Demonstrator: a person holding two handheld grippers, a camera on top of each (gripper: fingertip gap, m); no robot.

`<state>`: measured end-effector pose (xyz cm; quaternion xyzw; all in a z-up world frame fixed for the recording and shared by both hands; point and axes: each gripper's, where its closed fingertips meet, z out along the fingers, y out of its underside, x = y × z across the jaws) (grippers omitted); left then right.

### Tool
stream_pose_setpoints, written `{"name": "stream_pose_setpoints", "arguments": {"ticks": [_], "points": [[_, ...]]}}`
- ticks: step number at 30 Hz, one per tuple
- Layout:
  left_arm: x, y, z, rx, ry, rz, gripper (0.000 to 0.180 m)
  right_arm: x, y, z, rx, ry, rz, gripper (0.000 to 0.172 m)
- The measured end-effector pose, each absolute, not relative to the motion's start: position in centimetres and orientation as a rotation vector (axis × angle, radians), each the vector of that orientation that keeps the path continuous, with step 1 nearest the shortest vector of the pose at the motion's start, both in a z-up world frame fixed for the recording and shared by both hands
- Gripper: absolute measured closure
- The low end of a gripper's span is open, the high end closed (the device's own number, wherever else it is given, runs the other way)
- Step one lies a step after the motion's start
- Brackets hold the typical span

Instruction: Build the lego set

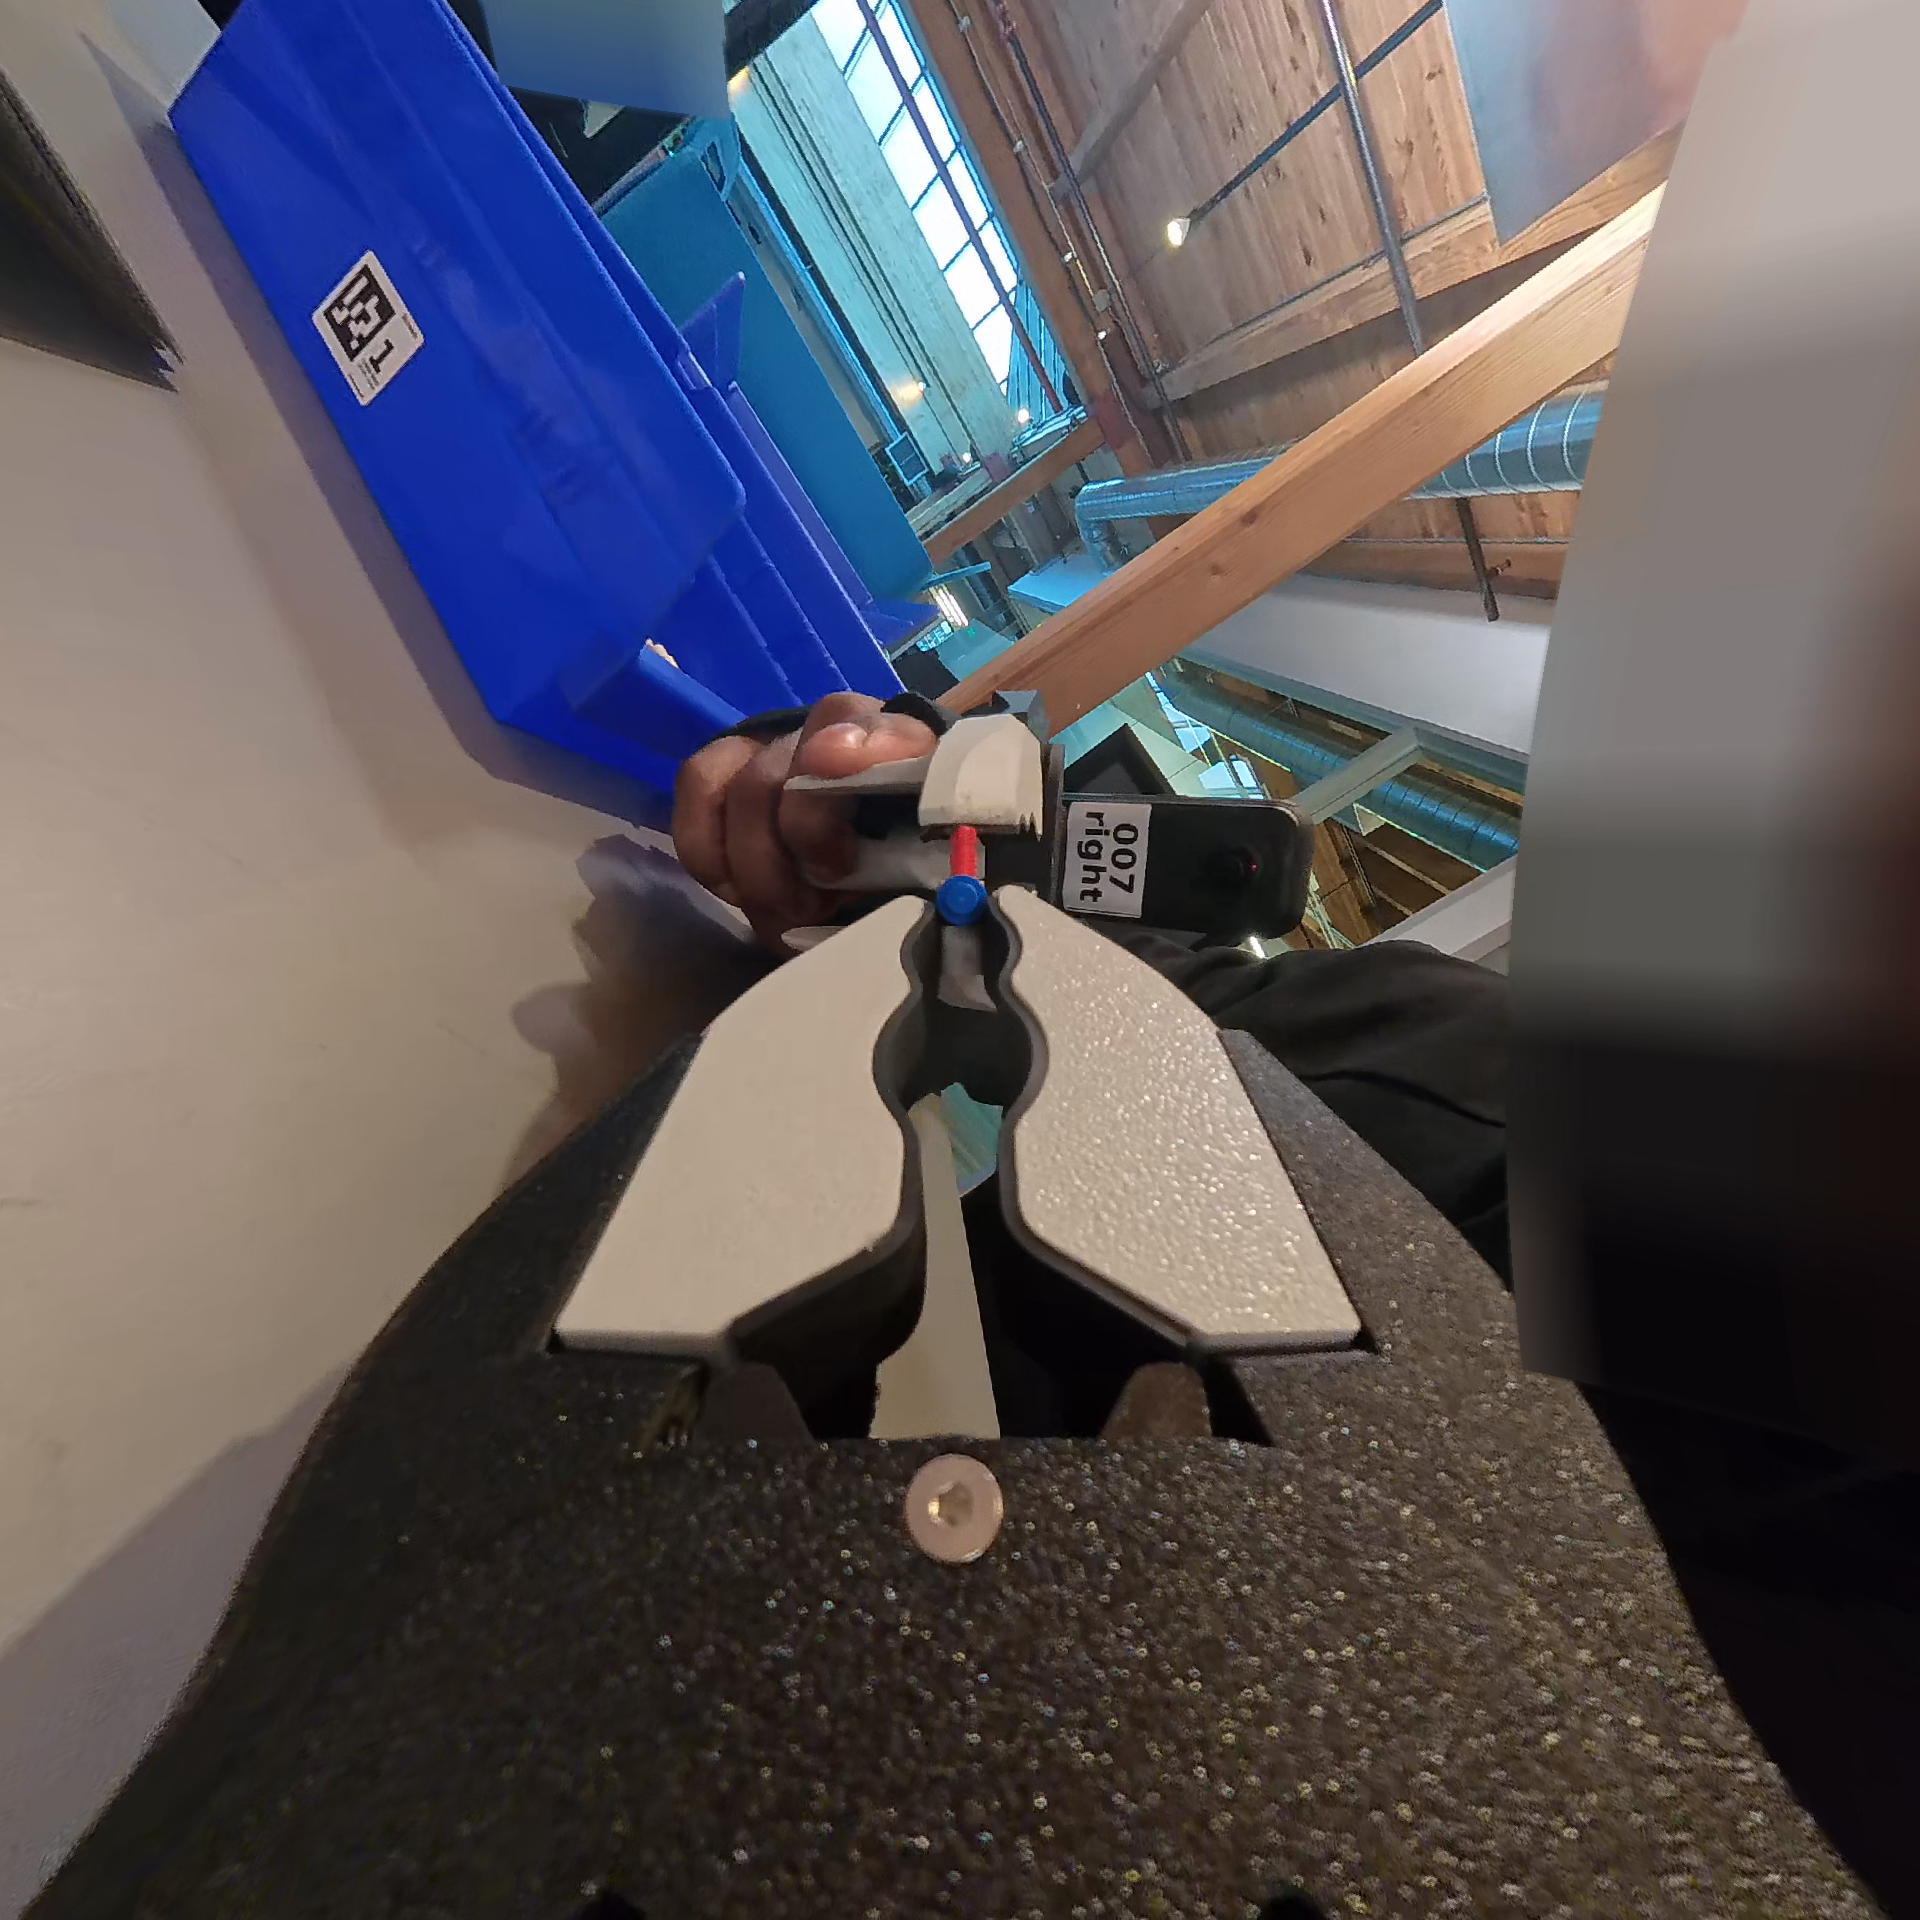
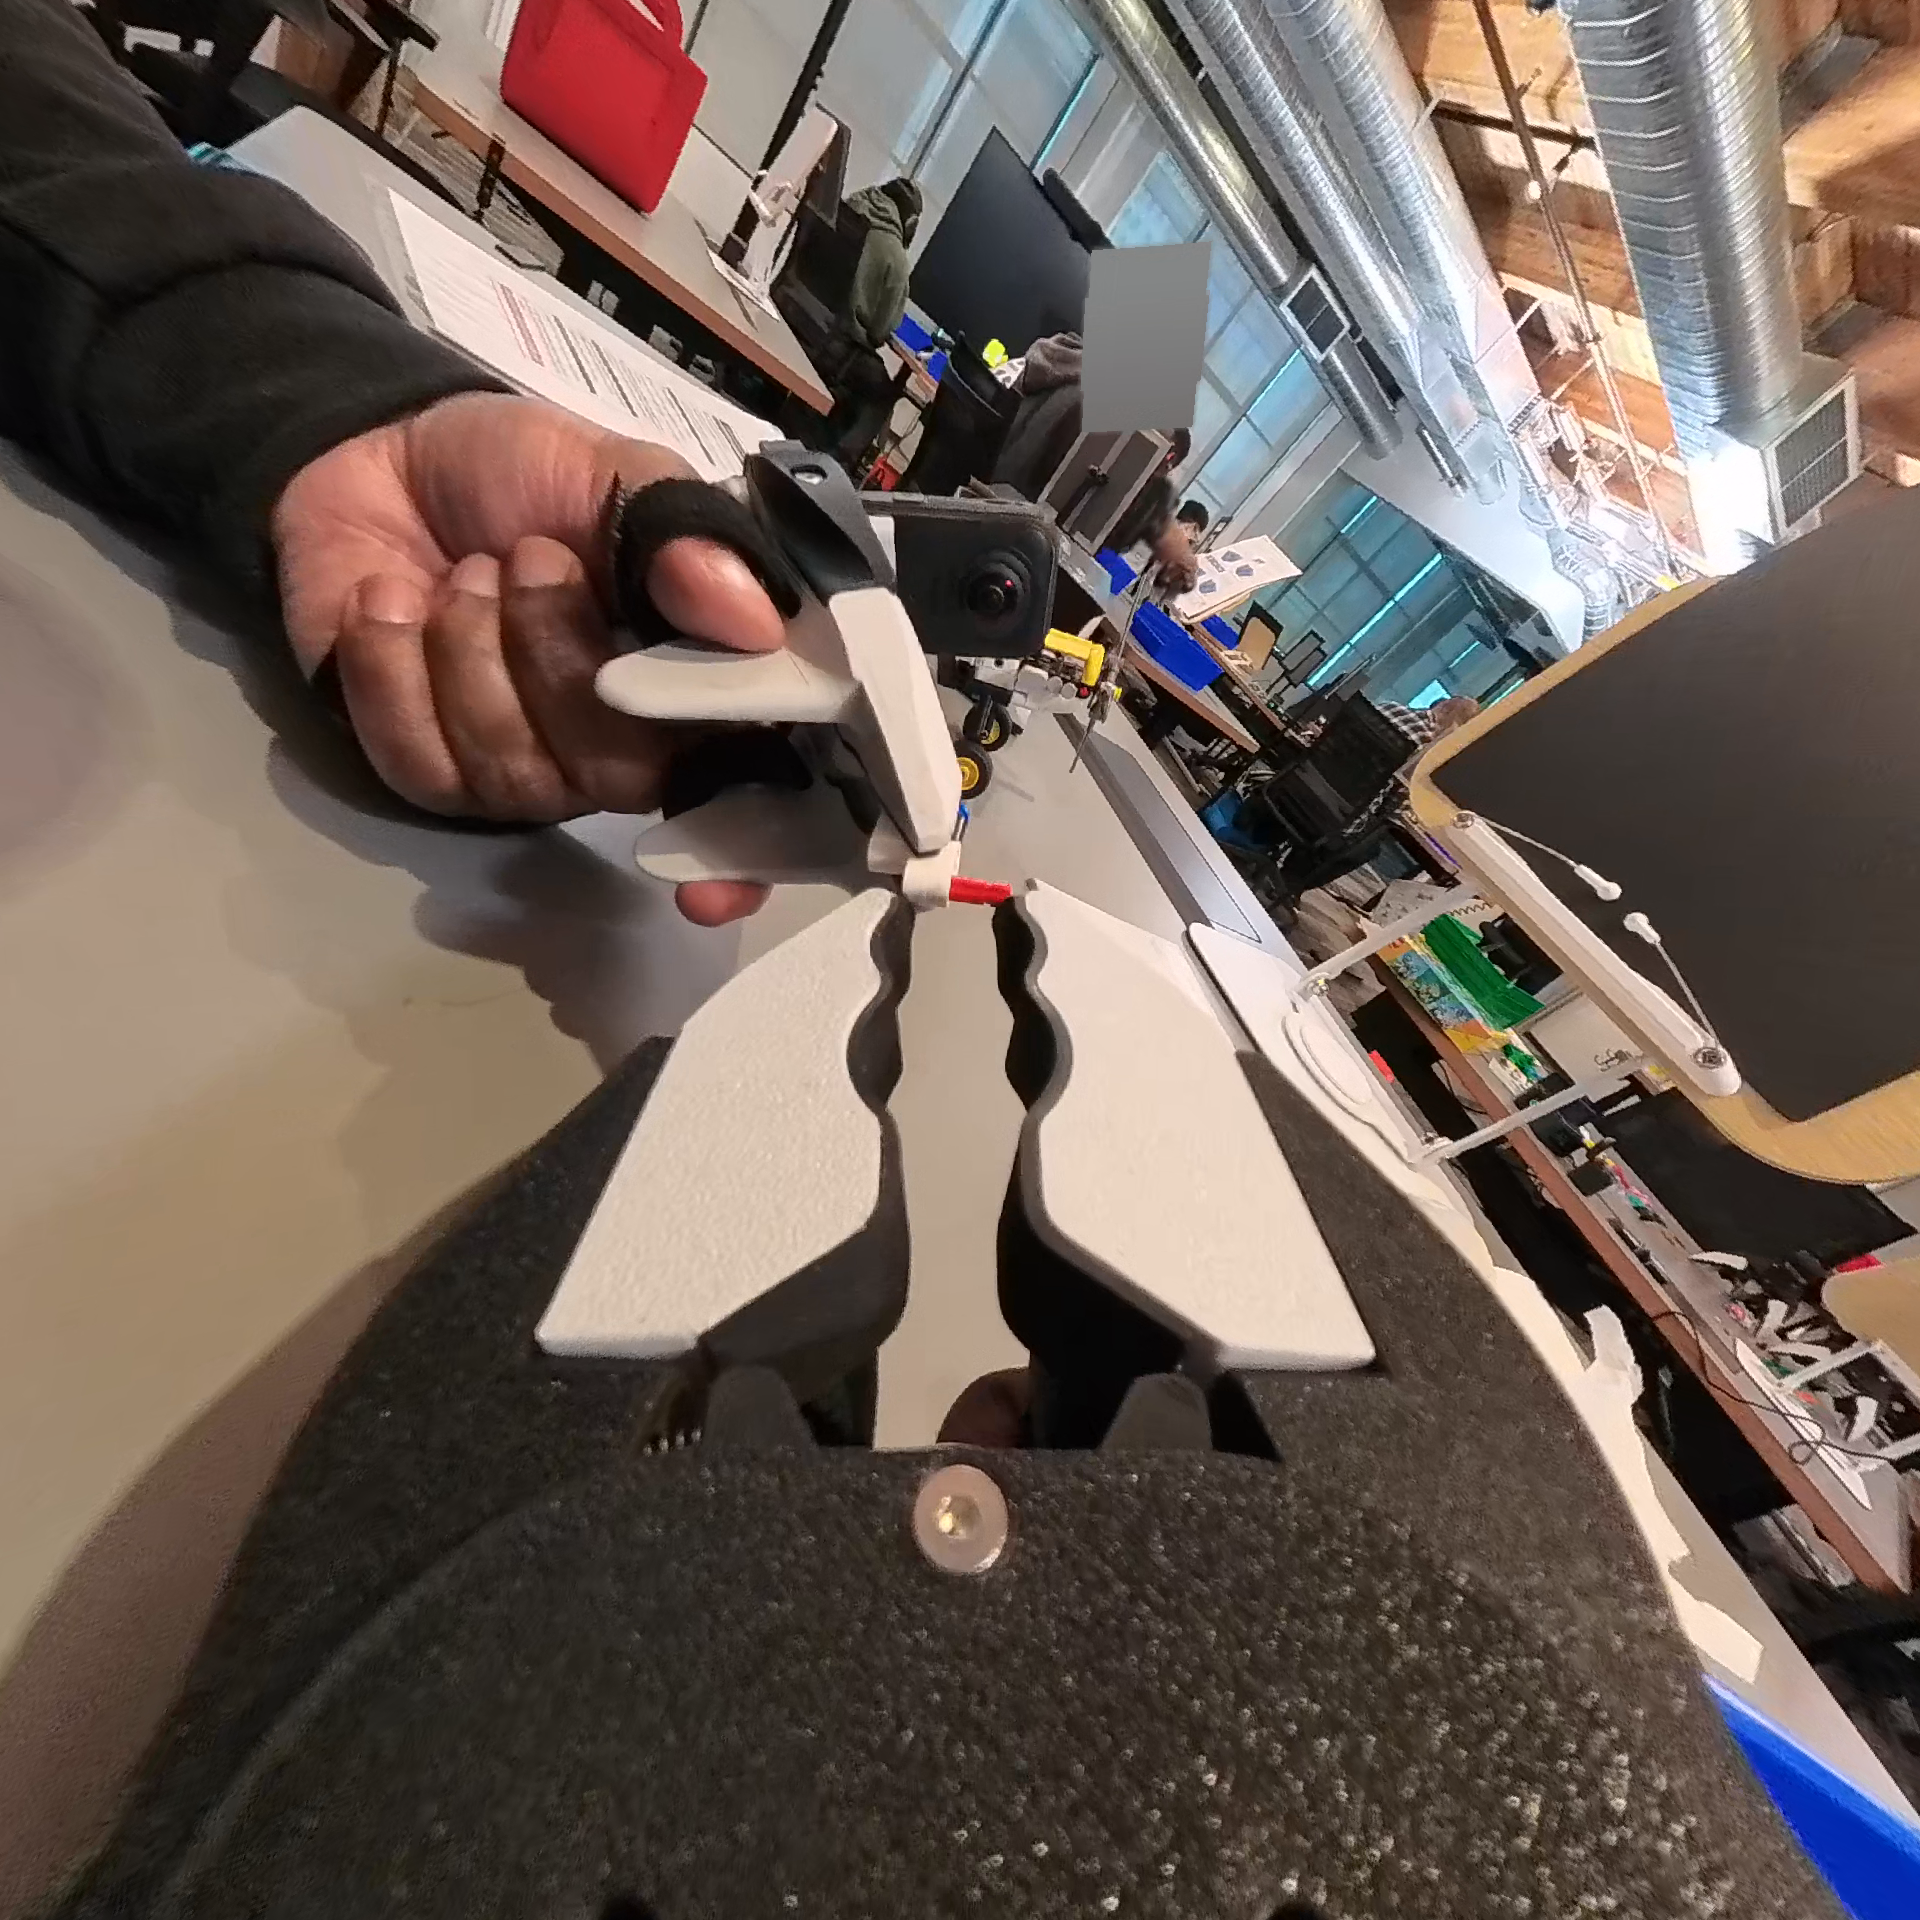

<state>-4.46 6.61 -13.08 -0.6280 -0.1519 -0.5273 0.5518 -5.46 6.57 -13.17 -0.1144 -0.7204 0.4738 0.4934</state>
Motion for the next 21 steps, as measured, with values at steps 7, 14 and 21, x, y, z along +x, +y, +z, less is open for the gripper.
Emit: {"name": "stream_pose_setpoints", "arguments": {"ticks": [7, 14, 21], "points": [[-4.99, 6.76, -13.21, -1.501, -0.371, -1.192, 0.173, -5.92, 6.74, -13.15, -0.274, -1.702, 1.057, 0.154], [-4.71, 6.69, -13.52, -1.558, -0.324, -1.138, 0.173, -5.73, 6.29, -13.55, -0.259, -1.739, 1.064, 0.146], [-4.68, 6.77, -13.58, -1.568, -0.311, -1.110, 0.173, -5.78, 6.52, -13.42, -0.307, -1.741, 1.094, 0.153]]}}
